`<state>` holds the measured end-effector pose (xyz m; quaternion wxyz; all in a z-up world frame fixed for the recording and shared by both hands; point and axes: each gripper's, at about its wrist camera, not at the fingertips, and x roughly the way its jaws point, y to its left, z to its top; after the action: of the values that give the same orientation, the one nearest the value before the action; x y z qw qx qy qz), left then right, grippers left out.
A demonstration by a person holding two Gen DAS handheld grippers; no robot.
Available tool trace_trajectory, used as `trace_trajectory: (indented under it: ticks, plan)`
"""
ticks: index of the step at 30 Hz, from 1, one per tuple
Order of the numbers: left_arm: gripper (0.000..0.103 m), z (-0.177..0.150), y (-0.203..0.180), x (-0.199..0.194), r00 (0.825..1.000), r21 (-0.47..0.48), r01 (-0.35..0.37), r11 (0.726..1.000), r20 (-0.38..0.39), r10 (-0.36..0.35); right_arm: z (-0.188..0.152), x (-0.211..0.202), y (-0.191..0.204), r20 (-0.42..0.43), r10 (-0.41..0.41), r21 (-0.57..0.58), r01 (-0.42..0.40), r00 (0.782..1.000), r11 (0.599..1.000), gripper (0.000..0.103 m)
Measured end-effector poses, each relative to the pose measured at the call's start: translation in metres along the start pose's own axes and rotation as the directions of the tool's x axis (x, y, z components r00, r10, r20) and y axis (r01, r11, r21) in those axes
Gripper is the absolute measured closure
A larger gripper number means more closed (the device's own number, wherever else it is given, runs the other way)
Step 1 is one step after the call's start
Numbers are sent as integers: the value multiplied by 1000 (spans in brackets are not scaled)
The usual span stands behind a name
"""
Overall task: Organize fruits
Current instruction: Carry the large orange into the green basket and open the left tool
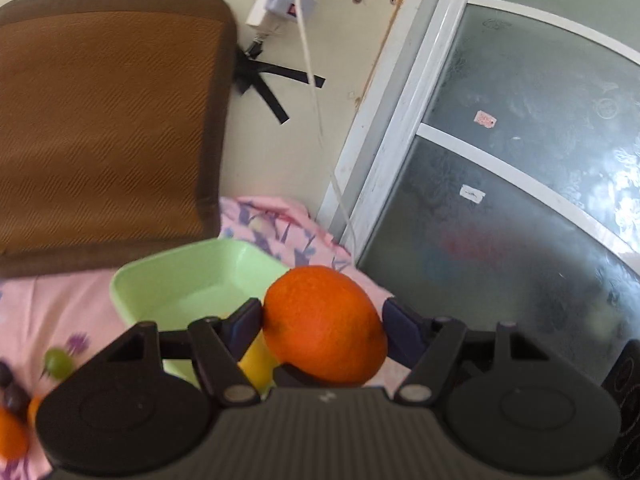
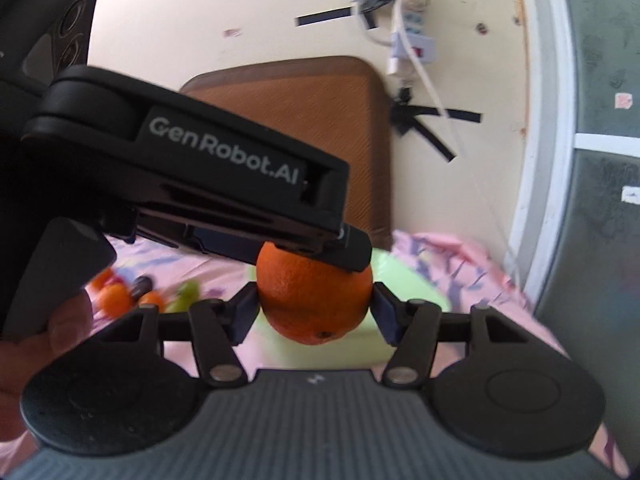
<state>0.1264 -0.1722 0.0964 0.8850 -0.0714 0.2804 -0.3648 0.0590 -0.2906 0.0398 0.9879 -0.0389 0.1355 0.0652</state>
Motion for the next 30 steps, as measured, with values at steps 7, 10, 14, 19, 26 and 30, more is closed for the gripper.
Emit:
trace_trajectory:
  ticks: [7,10,14,19,26,30]
  plan:
    - [36,11,15,65,998,-55,-17,998,-67,13,0,46,-36,-44,-25,-2,25,999,1000,40]
    - [36,9,19,77,996,-64,-34,997,-78,29,-6,58,-42,-69,-18,-6,18,997,1000,40]
    - [37,8,24,87,994,-83,-43,996,-105,34,-10,66,-46,-96,-4,26,6,995,1000,39]
    - [37,9,18,73,997,-77,-11,997,-73,5,-12,62,-47,-58,-28,7,28,998,1000,30]
    - [37,14,35,-51,987,-58,-40,998,152,48,-8,27,-44,66,-35,65,30,997,997,31]
    - [37,-5,65,-124,946,-49,-231,972,221,236,-1,0,-27,129,-1,97,-12,992,995,39]
